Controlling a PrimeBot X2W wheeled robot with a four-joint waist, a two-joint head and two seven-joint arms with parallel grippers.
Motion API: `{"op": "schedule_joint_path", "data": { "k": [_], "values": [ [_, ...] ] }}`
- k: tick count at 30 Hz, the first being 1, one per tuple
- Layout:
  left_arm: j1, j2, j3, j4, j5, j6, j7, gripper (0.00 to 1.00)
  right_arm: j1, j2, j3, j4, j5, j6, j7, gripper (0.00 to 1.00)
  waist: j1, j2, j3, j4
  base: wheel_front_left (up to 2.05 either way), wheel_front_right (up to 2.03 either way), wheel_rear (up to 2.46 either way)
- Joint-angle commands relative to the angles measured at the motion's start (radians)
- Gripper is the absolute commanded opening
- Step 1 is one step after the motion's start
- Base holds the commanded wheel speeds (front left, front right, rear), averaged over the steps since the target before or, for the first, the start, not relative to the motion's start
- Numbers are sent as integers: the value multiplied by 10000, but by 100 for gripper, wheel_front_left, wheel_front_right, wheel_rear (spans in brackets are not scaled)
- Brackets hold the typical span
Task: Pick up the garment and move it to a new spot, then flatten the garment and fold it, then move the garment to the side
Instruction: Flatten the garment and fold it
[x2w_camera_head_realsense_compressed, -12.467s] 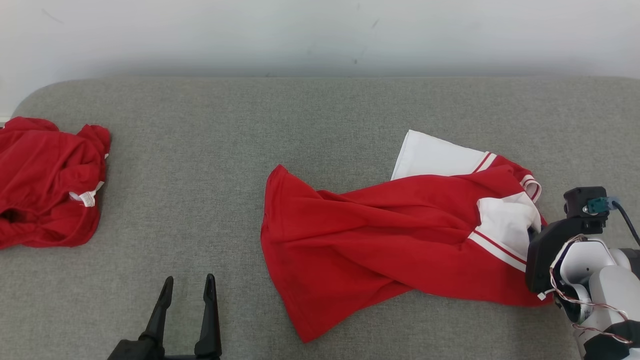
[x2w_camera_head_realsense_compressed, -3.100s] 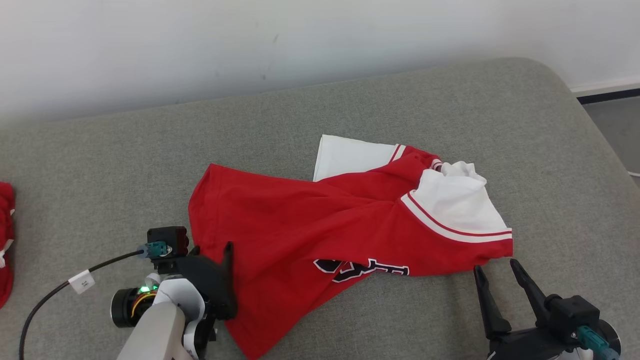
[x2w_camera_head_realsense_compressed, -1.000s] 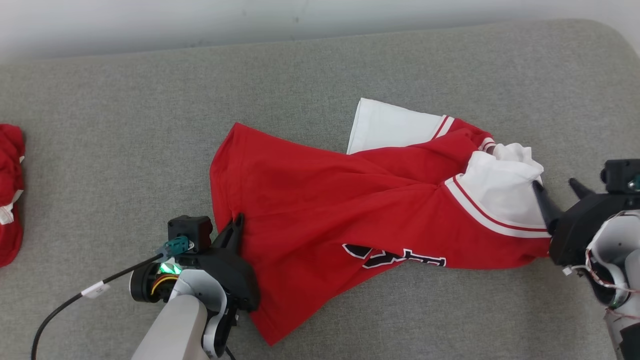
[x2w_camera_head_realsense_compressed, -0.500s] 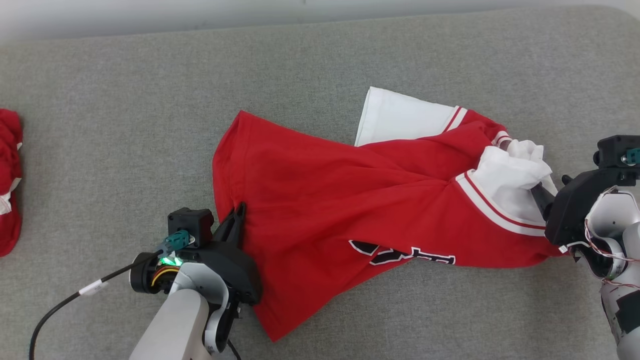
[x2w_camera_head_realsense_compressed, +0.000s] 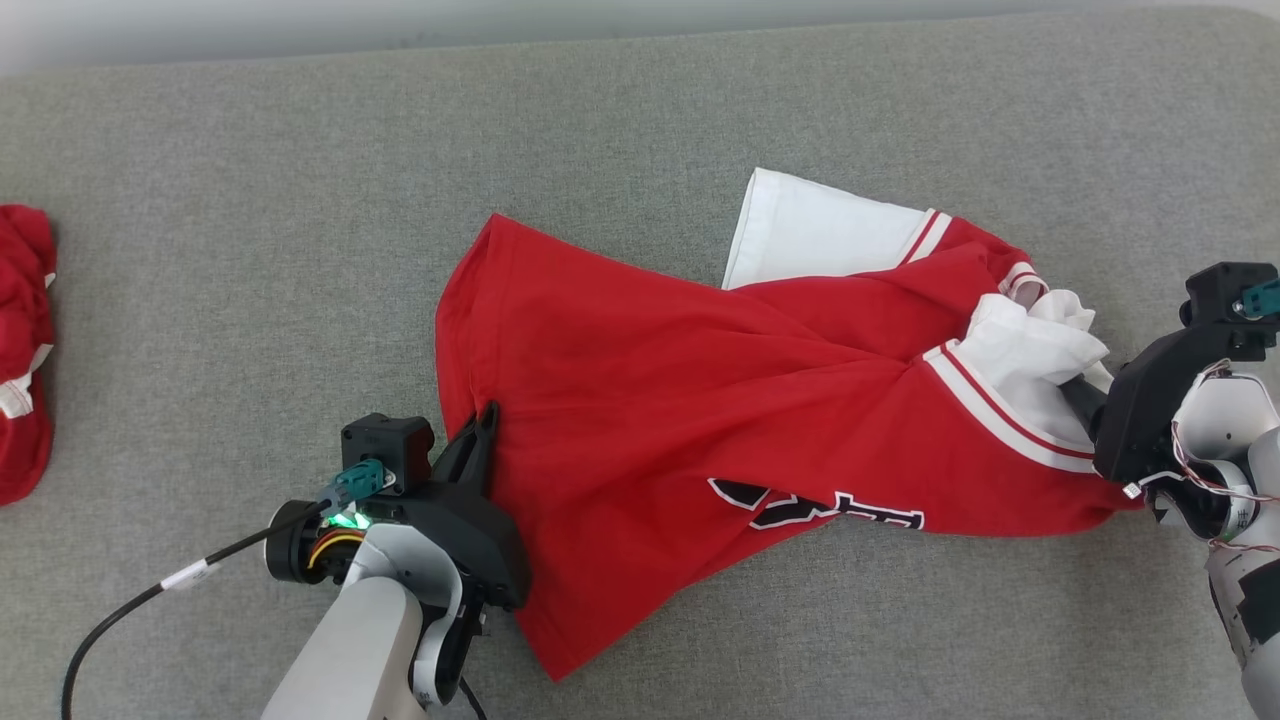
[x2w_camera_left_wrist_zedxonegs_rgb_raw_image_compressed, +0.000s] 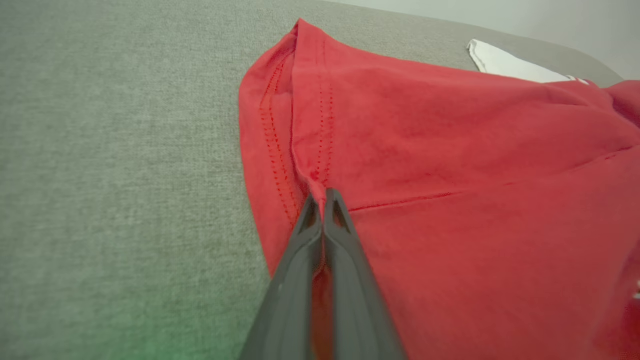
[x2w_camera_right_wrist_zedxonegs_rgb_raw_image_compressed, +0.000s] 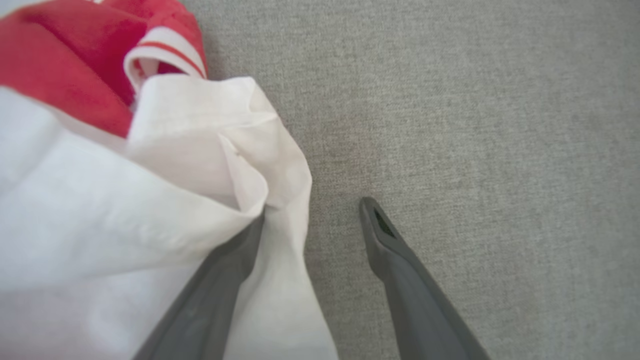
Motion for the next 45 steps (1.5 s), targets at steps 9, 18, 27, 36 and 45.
{"op": "schedule_joint_path", "data": {
  "k": [9,18,27,36,45],
  "values": [
    [47,145,4,12,-102,114,12,0,-173,-162,284,128,49,-6,-199,0,1,1,47,23,0,0,0],
    [-142,33,577,-327,-1027,-172,-159,0,-263,-448,151,-549,370,-6,-756,0,1,1,-466,12,0,0,0],
    [-1344,406,1734,-1392,-2871,-788,884,0,-670,-77,-284,-2321,1417,-6,-960,0,1,1,-914,-312,0,0,0],
    [-3340,1087,2273,-1788,-3278,-552,1847,0,-2177,643,-674,-3211,1798,-5,-1602,0,1,1,-619,-713,0,0,0],
    [-5534,1305,2639,-1826,-2975,115,1643,0,-4367,1229,-910,-2941,1601,-5,-2580,0,1,1,627,-957,0,0,0]
  ]
}}
